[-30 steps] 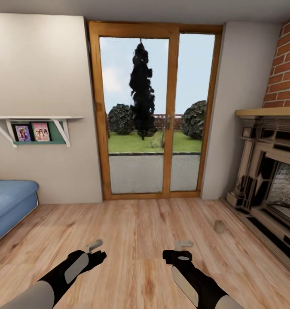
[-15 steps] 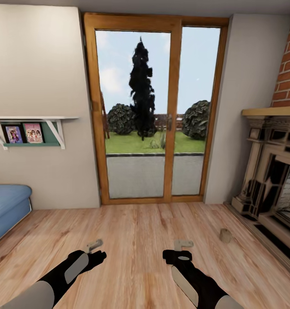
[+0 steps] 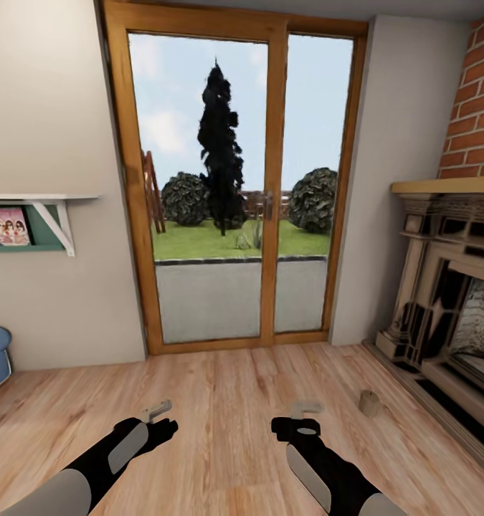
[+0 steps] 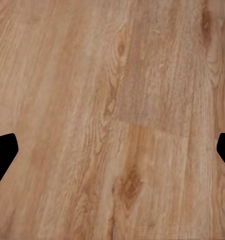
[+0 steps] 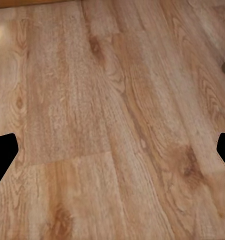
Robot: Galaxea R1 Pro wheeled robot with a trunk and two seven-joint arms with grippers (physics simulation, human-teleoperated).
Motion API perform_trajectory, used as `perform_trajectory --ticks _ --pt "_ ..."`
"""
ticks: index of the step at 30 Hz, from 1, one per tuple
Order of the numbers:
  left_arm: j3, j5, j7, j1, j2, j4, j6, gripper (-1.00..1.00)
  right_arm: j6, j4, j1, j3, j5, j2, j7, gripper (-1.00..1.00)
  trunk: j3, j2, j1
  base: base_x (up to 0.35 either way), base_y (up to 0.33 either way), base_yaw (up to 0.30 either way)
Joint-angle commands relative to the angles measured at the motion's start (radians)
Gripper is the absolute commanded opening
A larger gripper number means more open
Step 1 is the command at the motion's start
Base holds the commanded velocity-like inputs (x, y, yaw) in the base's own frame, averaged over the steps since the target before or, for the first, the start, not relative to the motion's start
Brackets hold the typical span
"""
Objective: Place each of the two pumpkins and all three candles from the living room inside a cabinet in the living room (use any cabinet), then make sure every cabinet is closed, and position the cauldron so it is next to a table in the living room.
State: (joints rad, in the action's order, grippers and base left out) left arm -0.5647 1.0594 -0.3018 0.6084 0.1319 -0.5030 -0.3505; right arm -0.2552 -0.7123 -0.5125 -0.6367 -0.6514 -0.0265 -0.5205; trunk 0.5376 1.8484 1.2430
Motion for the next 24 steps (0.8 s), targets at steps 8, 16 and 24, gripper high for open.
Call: perform_trajectory --ticks 8,16,24 --pt "-0.007 0.013 -0.008 0.001 0.003 -0.003 -0.001 1.0 -0.003 -0.002 -0.001 -0.005 -0.005 0.0 -0.008 1.0 0.001 0.001 0.001 0.336 0.0 -0.202" --pt "-0.007 0.011 -0.008 0.001 0.004 -0.003 -0.001 1.0 -0.004 -0.004 -0.001 -0.004 -0.005 0.0 -0.009 1.0 0.0 0.001 0.001 0.336 0.0 -0.105" --pt "-0.007 0.007 -0.008 0.001 0.002 -0.003 -0.001 1.0 -0.004 -0.003 -0.001 -0.003 -0.005 0.0 -0.009 1.0 -0.004 0.001 0.001 0.336 0.0 -0.267"
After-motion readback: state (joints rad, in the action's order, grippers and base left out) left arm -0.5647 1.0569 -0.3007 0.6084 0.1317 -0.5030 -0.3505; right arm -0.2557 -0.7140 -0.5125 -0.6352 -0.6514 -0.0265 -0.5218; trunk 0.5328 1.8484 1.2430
